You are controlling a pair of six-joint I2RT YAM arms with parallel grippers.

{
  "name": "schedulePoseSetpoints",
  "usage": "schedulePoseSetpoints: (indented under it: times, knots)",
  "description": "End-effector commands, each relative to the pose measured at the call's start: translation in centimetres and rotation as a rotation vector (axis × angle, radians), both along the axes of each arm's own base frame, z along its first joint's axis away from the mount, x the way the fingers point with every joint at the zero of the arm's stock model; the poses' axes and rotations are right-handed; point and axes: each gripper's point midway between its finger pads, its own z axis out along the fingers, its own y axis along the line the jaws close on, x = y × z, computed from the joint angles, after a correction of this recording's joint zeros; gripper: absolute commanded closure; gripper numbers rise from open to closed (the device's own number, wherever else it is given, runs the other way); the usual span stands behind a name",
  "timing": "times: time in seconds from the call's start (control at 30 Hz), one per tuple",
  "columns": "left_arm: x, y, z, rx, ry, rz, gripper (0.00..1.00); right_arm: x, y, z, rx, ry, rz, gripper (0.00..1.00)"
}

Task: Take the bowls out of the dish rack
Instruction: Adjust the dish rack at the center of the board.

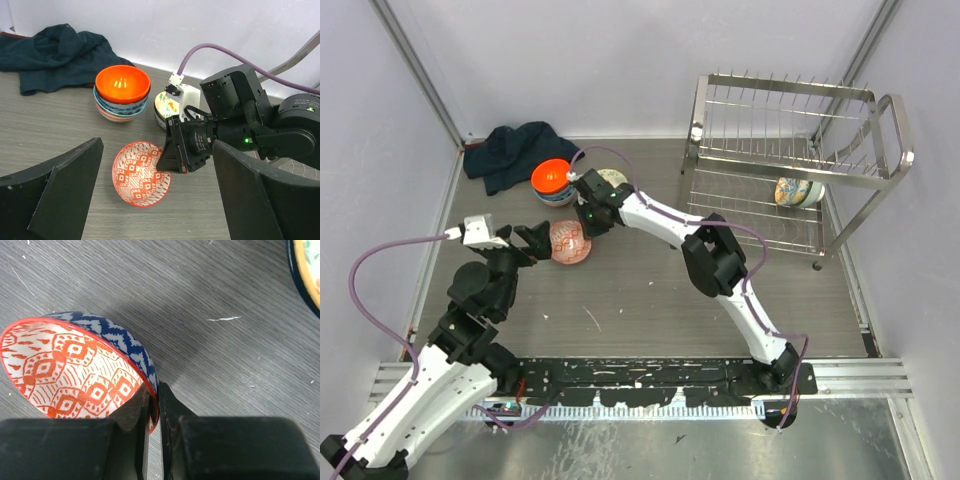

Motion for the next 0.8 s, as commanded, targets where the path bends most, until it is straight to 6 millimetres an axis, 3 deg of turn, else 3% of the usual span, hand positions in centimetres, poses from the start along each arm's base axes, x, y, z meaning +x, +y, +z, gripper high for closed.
schedulePoseSetpoints:
  times: [0.0, 0.1, 0.3, 0.5, 0.77]
  knots:
    - [-0.3, 0.6, 1.0, 0.012, -0.018, 0.017, 0.02, 1.0, 0.6, 5.0, 0.091, -0.074, -0.017, 0.99]
    - [0.0, 0.3, 0.7, 0.021, -0.005, 0.009, 0.02, 1.0, 0.6, 5.9, 0.100, -0.086, -0.014, 0.99]
    - [0.7, -0.5, 0.0, 0.067, 0.038, -0.008, 0.02, 0.8, 0.3, 5.5, 0.057, -0.061, -0.002, 0.99]
    - [1.5, -0.5, -0.4, 0.119, 0.081, 0.008, 0.02, 1.1, 0.1, 6.6, 0.057, -0.072, -0.003, 0.88]
    - [2.9, 0.0, -2.2, 0.146, 0.152, 0.042, 0.02, 1.9, 0.0, 5.8, 0.060, -0.057, -0.006, 0.78]
